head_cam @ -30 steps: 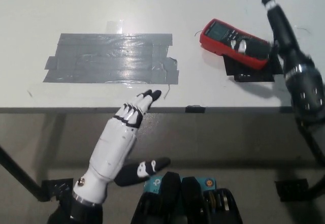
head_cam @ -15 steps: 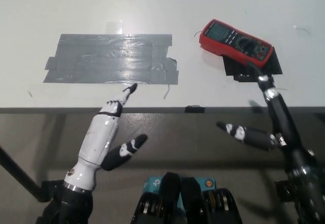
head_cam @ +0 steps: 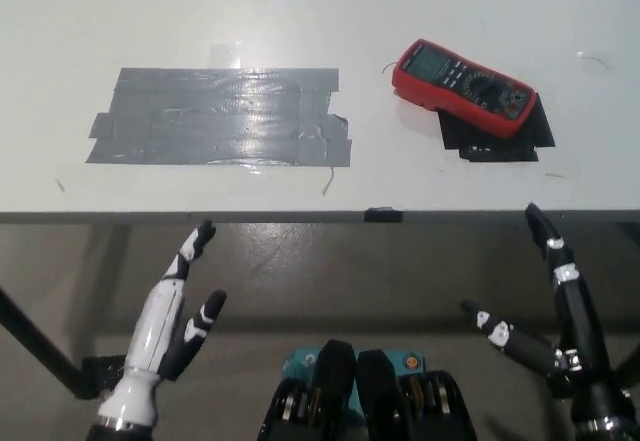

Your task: The robot first picks the multimeter with right hand and then unfolds the black stand on the back of it using left hand

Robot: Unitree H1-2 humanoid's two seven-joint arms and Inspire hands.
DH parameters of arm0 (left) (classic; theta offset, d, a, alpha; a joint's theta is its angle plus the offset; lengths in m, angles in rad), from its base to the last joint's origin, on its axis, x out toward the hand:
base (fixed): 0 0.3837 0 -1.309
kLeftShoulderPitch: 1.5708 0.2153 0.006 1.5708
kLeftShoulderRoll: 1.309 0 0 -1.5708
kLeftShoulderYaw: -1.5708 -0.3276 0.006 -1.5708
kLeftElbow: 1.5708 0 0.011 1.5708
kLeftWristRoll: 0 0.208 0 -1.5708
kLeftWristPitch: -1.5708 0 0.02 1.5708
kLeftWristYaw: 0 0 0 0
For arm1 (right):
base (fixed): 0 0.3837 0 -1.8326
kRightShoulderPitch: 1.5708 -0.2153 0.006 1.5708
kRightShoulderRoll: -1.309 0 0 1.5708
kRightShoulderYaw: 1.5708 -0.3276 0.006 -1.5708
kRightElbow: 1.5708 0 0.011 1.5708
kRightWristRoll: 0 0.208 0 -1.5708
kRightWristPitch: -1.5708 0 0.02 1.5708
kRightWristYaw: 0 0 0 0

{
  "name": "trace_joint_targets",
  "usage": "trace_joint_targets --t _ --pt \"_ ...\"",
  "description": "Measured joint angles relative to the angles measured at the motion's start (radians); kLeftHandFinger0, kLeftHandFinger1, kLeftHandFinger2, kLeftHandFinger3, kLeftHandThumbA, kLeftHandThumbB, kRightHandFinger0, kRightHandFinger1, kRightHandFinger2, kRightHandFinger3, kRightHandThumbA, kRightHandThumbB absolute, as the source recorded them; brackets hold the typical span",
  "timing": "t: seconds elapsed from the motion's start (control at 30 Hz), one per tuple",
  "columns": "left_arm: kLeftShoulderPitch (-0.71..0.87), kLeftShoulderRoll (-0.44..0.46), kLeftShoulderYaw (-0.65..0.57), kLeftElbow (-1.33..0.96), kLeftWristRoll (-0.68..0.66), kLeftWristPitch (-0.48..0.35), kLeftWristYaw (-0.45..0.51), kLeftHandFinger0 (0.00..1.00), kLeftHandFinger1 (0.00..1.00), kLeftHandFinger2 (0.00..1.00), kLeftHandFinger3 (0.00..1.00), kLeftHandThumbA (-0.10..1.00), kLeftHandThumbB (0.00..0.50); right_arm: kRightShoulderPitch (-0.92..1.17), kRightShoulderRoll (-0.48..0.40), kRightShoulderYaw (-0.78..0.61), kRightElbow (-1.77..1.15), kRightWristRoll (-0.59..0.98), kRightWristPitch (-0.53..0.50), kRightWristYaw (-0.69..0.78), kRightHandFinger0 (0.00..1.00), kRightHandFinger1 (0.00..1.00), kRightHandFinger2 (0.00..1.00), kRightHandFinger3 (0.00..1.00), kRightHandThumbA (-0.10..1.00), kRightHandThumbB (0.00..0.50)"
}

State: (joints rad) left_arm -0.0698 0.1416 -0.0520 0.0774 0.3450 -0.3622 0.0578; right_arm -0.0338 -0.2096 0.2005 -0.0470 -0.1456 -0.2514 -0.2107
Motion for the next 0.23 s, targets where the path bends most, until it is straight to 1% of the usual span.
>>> trace_joint_targets --t 0.1,0.17,0.23 --pt "0.018 0.000 -0.002 0.001 -0.011 0.000 -0.001 1.00 1.00 1.00 1.00 1.00 0.183 0.021 0.003 -0.001 0.003 -0.007 -0.014 0.003 1.00 1.00 1.00 1.00 0.81 0.321" --pt "0.024 0.000 -0.005 0.004 -0.019 -0.002 -0.002 1.00 1.00 1.00 1.00 1.00 0.199 0.035 0.003 -0.004 0.007 -0.014 -0.024 0.005 1.00 1.00 1.00 1.00 0.82 0.328" --pt "0.024 0.000 -0.007 0.009 -0.023 -0.002 -0.003 1.00 1.00 1.00 1.00 1.00 0.211 0.042 0.003 -0.008 0.011 -0.023 -0.030 0.007 1.00 1.00 1.00 1.00 0.81 0.328"
